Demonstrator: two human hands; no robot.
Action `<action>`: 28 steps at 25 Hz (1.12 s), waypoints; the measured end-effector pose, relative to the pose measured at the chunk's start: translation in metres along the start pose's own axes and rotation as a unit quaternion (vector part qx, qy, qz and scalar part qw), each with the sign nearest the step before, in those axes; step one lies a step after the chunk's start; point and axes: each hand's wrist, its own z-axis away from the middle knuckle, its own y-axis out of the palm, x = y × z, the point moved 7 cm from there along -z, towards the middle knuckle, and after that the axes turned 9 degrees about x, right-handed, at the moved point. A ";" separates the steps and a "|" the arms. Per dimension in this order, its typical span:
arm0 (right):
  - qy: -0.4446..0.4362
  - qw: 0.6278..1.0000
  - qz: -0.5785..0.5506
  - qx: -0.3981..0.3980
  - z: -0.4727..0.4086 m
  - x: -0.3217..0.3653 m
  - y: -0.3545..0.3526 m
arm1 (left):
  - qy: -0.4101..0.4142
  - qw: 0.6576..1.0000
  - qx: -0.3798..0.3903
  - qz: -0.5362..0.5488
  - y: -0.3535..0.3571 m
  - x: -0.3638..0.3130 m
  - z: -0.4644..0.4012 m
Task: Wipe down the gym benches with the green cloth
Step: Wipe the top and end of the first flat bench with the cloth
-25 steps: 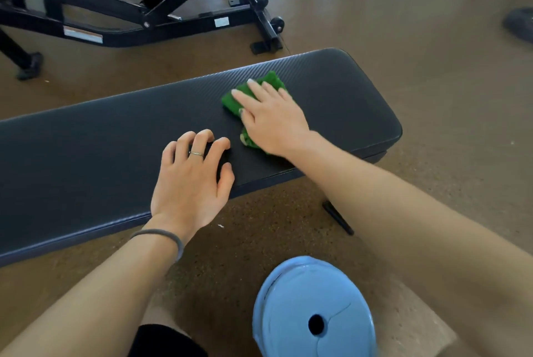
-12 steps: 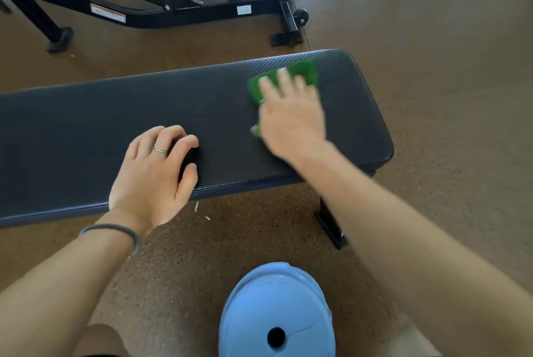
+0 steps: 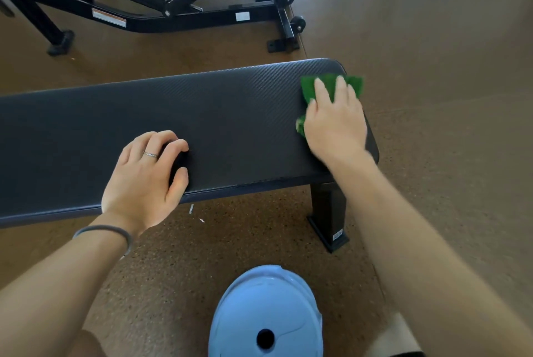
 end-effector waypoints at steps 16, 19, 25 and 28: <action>0.038 0.999 0.028 -0.028 0.039 -0.031 -0.007 | 0.004 1.000 -0.004 -0.003 0.000 0.001 0.000; 0.045 0.999 0.018 0.009 -0.038 -0.004 -0.012 | 0.008 1.000 -0.010 -0.008 0.000 0.004 -0.001; -0.099 0.988 0.103 0.055 0.061 0.110 0.043 | 0.023 1.000 -0.004 -0.005 0.002 0.005 0.002; -0.184 0.980 0.062 0.038 0.094 0.129 0.053 | 0.035 0.999 -0.009 0.001 -0.001 0.006 0.002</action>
